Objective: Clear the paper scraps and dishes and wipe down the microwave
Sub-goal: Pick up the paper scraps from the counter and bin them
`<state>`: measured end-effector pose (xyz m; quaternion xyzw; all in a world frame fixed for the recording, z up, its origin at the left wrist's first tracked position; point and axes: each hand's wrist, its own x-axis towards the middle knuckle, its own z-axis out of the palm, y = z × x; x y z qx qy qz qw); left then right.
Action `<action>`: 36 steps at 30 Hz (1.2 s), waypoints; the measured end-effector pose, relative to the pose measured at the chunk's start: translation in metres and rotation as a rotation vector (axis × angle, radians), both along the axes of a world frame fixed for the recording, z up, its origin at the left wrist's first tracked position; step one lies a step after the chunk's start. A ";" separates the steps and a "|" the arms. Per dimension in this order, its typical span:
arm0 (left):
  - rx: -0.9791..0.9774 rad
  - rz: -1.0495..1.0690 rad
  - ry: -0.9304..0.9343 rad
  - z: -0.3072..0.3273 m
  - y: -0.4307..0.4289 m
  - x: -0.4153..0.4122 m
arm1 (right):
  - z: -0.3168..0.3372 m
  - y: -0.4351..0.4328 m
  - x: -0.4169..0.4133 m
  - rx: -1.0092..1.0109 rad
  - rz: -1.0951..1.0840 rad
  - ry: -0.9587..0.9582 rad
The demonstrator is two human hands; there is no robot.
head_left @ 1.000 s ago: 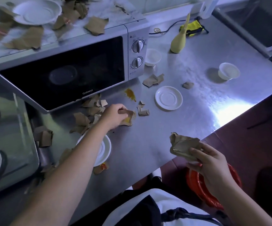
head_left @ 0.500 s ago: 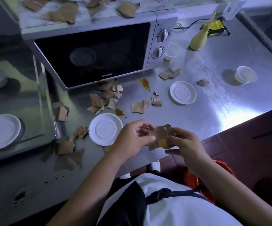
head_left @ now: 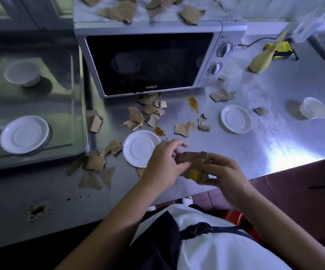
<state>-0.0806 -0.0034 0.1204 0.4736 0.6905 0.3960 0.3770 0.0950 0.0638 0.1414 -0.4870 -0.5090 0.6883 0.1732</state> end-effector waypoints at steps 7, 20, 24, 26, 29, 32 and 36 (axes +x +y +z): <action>-0.145 -0.082 -0.436 -0.010 0.005 -0.001 | -0.004 0.000 0.010 -0.014 0.006 0.014; -0.227 0.055 -0.538 -0.029 0.053 0.021 | -0.024 0.024 0.055 0.047 -0.382 -0.098; -0.196 0.209 -0.141 -0.057 0.102 0.008 | -0.024 0.035 0.087 0.051 -0.489 -0.106; -0.189 0.219 0.044 -0.073 0.130 0.005 | -0.024 0.040 0.100 0.026 -0.541 -0.088; -0.280 0.171 0.331 -0.094 0.168 0.001 | -0.024 0.053 0.115 0.007 -0.567 -0.058; -0.452 0.098 0.549 -0.104 0.194 0.002 | -0.021 0.071 0.126 0.010 -0.558 -0.028; -0.557 0.142 0.651 -0.109 0.202 0.009 | -0.023 0.091 0.142 -0.037 -0.528 0.037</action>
